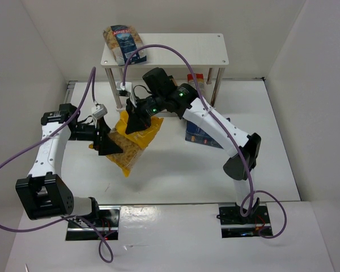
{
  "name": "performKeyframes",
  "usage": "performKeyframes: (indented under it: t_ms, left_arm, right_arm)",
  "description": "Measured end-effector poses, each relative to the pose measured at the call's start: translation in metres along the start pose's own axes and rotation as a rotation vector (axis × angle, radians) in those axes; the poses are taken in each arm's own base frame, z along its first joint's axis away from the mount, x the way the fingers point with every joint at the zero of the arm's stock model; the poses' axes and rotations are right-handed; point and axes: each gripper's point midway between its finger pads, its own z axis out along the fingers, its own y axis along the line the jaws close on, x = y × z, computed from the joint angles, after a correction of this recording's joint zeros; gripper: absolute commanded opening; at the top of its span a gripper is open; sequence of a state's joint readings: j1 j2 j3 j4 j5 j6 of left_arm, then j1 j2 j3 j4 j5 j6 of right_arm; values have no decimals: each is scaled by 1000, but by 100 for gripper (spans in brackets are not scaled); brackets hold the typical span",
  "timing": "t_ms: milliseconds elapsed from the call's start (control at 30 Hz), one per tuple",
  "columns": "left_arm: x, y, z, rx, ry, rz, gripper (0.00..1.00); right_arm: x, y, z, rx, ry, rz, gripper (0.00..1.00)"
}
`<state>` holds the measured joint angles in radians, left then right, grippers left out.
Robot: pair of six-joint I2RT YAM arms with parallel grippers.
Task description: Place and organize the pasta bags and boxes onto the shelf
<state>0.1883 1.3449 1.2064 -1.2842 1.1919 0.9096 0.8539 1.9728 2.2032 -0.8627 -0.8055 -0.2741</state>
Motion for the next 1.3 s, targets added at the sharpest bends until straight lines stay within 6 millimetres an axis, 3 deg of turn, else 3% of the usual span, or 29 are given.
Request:
performKeyframes:
  t_ms: [33,100,133,167,400,467,533,633,667,767,800,933,1000,1100,1200,1300]
  left_arm:
    - [0,-1,1,3,1,1,97]
    - [0,-2,2,8,4,-2,77]
    - [0,-3,2,11,4,-1,20]
    - [0,-4,3,16,3,-1,0]
    - [0,-13,4,27,9,4,0]
    - [0,-14,3,20,13,12,0]
    - [2,-13,2,2,28,10,0]
    - [6,-6,0,-32,58,4,0]
    - [7,-4,-1,-41,64,6,0]
    - [8,0,-1,-61,76,-1,0]
    - [8,2,-2,-69,80,-6,0]
    - [10,6,-1,-98,78,-15,0]
    - [12,7,-1,-113,74,-25,0]
    - [13,11,0,-137,59,-49,0]
    - [13,16,3,-155,32,-74,0]
    - [13,23,7,-166,11,-107,0]
  right_arm:
    - [0,0,0,-2,0,0,0]
    - [0,1,0,-7,-2,0,0]
    - [-1,2,0,-10,-3,0,0]
    - [-1,2,0,-10,-3,-1,0]
    - [-1,-3,-2,9,-3,-5,0]
    - [-1,-2,-1,10,-2,-5,37]
    - [0,-2,0,9,-4,-4,63]
    - [8,-4,0,44,8,-10,75]
    - [13,-6,-1,61,16,-7,87]
    - [30,-16,-9,127,39,6,100]
    - [38,-22,-14,153,45,13,100]
    - [76,-66,-66,307,56,97,100]
    - [103,-93,-109,422,51,158,100]
    - [144,-117,-179,607,46,245,100]
    - [173,-111,-236,766,44,281,100]
    - [177,-92,-279,885,14,269,100]
